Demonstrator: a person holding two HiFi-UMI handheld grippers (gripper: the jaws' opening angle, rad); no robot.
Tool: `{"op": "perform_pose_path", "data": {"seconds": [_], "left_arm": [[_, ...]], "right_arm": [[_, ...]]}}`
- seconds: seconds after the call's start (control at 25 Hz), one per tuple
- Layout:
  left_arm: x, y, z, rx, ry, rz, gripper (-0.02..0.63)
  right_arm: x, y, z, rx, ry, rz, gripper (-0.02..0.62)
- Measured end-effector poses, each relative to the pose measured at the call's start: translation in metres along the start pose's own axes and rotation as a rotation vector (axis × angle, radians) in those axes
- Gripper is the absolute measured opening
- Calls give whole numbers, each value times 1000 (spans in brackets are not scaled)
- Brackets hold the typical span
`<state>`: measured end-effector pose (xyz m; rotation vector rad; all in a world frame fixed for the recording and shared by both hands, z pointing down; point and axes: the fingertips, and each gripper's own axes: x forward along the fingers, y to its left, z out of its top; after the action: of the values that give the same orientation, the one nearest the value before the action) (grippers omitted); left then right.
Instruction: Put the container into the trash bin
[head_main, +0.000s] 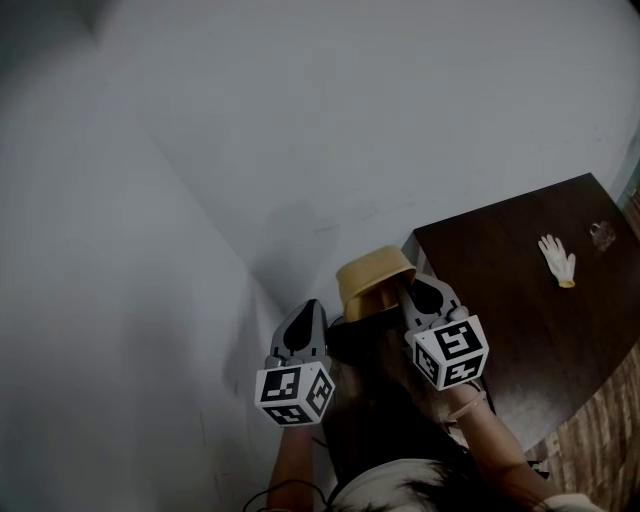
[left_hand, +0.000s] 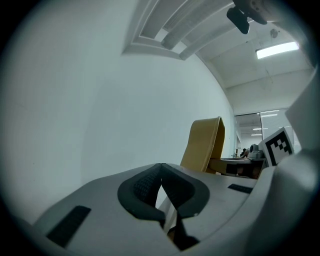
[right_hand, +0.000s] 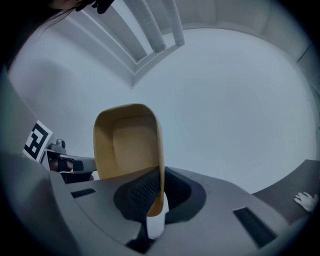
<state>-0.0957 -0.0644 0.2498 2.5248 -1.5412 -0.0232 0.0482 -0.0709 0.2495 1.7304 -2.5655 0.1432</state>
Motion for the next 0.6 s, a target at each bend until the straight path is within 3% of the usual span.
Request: {"op": "perform_pose_path", "data": {"seconds": [0.6], "left_arm": [[92,56,-42,-26,21,61,20]], "right_arm": [[109,-32,-56,-66,86,97,14]]}}
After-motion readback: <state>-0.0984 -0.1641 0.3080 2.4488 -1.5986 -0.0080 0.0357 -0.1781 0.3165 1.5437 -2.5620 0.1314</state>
